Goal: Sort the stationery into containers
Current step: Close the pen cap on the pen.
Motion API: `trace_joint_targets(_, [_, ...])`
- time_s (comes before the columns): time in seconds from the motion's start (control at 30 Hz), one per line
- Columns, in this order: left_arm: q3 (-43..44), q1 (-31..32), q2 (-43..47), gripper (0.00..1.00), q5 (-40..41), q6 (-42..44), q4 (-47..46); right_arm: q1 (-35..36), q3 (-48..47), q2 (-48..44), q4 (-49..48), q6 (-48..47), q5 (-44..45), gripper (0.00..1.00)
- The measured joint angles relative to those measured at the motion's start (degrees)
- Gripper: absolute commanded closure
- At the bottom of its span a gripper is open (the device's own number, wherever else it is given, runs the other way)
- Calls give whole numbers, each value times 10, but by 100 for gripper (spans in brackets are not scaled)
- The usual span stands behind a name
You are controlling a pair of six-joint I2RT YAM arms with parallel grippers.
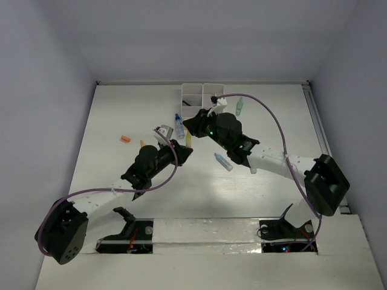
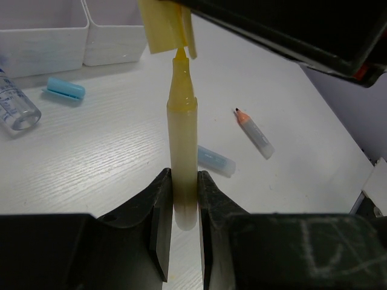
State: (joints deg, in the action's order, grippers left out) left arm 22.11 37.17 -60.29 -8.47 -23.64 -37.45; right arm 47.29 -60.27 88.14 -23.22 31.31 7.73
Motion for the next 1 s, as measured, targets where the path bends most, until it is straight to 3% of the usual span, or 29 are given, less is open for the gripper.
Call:
trace_joint_targets(0.57, [0, 0, 7, 100, 28, 0, 14, 6, 14, 10, -6, -10, 3, 91])
trace_joint_targets(1.0, [-14, 3, 34, 100, 30, -5, 40, 38, 83, 8, -118, -10, 14, 92])
